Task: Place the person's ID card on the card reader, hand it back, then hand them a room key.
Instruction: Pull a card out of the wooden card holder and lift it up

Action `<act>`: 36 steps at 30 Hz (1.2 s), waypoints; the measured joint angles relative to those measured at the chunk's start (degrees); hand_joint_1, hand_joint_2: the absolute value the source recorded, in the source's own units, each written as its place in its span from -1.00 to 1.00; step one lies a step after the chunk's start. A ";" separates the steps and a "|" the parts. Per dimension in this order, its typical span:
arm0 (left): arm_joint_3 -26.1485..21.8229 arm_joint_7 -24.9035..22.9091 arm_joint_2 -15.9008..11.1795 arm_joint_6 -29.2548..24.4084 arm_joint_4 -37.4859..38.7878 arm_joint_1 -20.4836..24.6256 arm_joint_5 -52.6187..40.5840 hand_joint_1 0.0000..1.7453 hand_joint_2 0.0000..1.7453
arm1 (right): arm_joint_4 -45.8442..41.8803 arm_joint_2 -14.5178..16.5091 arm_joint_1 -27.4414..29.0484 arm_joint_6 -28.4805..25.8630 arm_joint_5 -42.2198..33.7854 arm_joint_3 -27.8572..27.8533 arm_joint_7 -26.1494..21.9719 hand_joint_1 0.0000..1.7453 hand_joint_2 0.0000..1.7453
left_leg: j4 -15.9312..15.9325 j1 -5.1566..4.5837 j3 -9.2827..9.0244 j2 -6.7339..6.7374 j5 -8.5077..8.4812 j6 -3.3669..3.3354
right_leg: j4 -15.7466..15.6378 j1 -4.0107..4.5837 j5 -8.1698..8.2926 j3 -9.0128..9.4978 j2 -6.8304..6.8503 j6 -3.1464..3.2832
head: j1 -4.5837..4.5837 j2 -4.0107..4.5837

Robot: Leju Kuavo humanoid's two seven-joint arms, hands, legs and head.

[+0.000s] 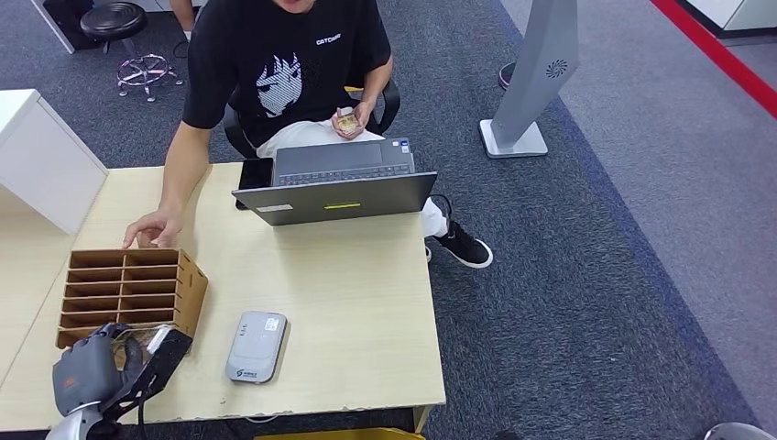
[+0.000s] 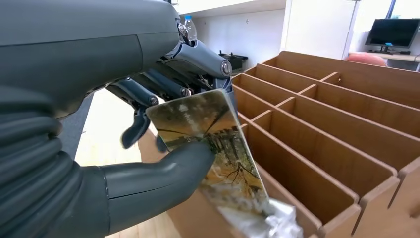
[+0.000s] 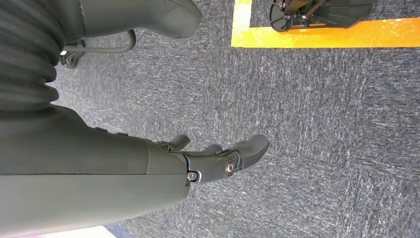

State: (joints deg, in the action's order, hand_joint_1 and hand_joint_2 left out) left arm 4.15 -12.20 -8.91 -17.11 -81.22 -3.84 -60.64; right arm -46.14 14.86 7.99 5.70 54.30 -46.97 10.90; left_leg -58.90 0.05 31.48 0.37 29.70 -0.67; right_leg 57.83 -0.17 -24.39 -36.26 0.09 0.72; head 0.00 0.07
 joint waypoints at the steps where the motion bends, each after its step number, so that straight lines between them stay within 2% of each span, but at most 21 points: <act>1: 0.00 -0.01 -0.01 0.01 0.00 -0.01 -0.01 1.00 1.00 | 0.00 0.00 0.00 0.00 -0.20 0.00 0.01 -1.00 1.00 | 0.00 0.00 0.00 0.00 0.00 0.00 | 0.00 0.00 0.00 0.00 0.00 0.00 | 0.00 0.00; 11: 0.00 -0.30 -0.16 -0.24 0.00 -0.09 -0.09 1.00 1.00 | -0.01 0.00 0.01 -0.01 -1.40 0.05 0.22 -1.00 1.00 | 0.00 0.00 0.01 -0.01 0.00 0.00 | 0.00 0.00 0.00 0.00 0.01 0.00 | 0.00 0.01; 17: -0.02 -0.18 -0.35 -2.31 -0.76 -0.10 -0.95 1.00 1.00 | -0.63 0.01 0.81 -0.02 -2.07 0.93 0.74 -1.00 1.00 | 0.00 0.01 0.02 -0.04 0.00 0.00 | 0.00 0.00 0.00 0.00 0.03 0.00 | 0.00 0.01; 30: -0.63 1.32 -0.48 -4.97 -7.40 -0.06 -2.28 1.00 1.00 | -1.70 0.25 2.24 -0.02 -3.23 3.46 1.50 -1.00 1.00 | 0.00 0.00 0.02 -0.03 0.00 0.00 | 0.01 0.00 0.00 0.01 0.03 0.00 | 0.00 0.01; 36: -0.93 4.02 -0.45 -8.97 -12.40 -0.58 -3.50 1.00 1.00 | -2.70 0.38 3.58 -0.02 -5.56 5.42 2.99 -1.00 1.00 | 0.00 0.02 0.04 -0.04 0.00 0.00 | 0.01 0.00 0.00 0.01 0.05 0.00 | 0.00 0.00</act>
State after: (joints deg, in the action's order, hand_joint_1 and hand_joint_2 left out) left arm 3.22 -8.17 -9.36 -26.09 -93.63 -4.43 -64.14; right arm -48.84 15.25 11.58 5.68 48.74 -41.55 13.89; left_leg -58.89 0.07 31.52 0.32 29.70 -0.67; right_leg 57.84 -0.16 -24.39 -36.25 0.14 0.72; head 0.00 0.07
